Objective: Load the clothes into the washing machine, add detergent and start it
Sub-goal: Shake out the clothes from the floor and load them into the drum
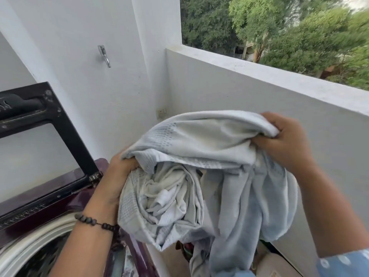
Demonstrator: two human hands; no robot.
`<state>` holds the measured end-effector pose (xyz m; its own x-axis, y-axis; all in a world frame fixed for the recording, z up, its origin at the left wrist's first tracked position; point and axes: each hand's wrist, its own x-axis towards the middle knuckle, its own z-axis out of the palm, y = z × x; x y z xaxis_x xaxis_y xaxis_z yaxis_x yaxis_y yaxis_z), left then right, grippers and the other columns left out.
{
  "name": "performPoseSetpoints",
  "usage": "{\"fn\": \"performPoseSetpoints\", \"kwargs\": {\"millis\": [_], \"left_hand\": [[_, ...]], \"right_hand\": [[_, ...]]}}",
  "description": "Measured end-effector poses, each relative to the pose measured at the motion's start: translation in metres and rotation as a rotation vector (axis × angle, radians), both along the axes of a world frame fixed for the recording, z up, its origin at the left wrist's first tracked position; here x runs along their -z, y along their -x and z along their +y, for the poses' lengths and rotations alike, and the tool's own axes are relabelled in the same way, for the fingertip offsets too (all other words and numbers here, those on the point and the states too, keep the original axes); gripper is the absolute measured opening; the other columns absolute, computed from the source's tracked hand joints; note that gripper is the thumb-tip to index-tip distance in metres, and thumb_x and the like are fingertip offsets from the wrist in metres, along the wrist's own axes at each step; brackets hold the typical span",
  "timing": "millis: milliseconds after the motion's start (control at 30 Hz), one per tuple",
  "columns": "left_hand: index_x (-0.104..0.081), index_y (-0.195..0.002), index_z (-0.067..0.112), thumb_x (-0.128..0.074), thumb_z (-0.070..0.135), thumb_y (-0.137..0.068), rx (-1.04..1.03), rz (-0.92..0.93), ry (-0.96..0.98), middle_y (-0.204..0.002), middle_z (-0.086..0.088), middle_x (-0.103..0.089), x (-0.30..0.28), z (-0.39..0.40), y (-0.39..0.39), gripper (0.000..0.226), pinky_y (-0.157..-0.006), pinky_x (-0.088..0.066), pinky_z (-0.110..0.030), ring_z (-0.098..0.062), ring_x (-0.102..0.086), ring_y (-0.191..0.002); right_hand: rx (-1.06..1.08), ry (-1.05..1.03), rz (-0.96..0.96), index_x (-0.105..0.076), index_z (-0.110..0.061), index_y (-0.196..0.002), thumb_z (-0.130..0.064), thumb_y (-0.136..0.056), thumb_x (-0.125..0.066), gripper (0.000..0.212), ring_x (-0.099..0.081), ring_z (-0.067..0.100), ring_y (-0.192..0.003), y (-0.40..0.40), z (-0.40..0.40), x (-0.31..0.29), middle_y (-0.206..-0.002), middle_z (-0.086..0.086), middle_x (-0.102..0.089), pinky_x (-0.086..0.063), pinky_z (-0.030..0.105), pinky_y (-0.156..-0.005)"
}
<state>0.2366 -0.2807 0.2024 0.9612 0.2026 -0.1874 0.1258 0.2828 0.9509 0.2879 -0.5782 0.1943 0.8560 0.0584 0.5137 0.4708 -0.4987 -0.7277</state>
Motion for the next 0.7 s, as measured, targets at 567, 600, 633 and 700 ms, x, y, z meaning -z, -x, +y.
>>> {"fn": "performPoseSetpoints", "kwargs": {"millis": [567, 600, 633, 700], "left_hand": [[-0.075, -0.096, 0.013, -0.045, 0.024, -0.092, -0.328, -0.203, 0.471, -0.096, -0.006, -0.075, 0.021, -0.018, -0.002, 0.033, -0.079, -0.060, -0.036, -0.024, -0.072, -0.091], [-0.076, -0.089, 0.015, -0.043, 0.025, -0.094, -0.332, -0.220, 0.475, -0.090, -0.004, -0.075, 0.019, -0.018, -0.003, 0.035, -0.073, -0.061, -0.034, -0.022, -0.073, -0.084], [-0.075, -0.090, 0.015, -0.044, 0.025, -0.094, -0.326, -0.239, 0.495, -0.090, -0.005, -0.075, 0.017, -0.019, -0.004, 0.033, -0.071, -0.061, -0.033, -0.021, -0.073, -0.083], [-0.070, -0.100, 0.013, -0.047, 0.025, -0.093, -0.336, -0.253, 0.495, -0.094, -0.007, -0.074, 0.014, -0.020, -0.006, 0.027, -0.069, -0.060, -0.032, -0.022, -0.073, -0.085]], "right_hand": [[-0.507, -0.400, 0.382, -0.065, -0.020, -0.109, -0.058, -0.068, -0.076, 0.057, -0.049, 0.013, -0.130, 0.049, 0.063, 0.031, -0.137, -0.005, -0.052, -0.044, 0.036, -0.103], [-0.596, -0.435, 0.473, -0.055, -0.021, -0.122, -0.062, -0.066, -0.077, 0.073, -0.052, 0.021, -0.128, 0.047, 0.061, 0.036, -0.138, -0.002, -0.052, -0.046, 0.045, -0.103], [-0.660, -0.435, 0.548, -0.045, -0.025, -0.132, -0.064, -0.064, -0.078, 0.085, -0.053, 0.024, -0.126, 0.045, 0.061, 0.042, -0.138, 0.001, -0.052, -0.047, 0.047, -0.101], [-0.709, -0.347, 0.639, -0.030, -0.040, -0.141, -0.065, -0.058, -0.081, 0.100, -0.050, 0.014, -0.130, 0.045, 0.063, 0.052, -0.143, -0.010, -0.047, -0.047, 0.038, -0.104]]}}
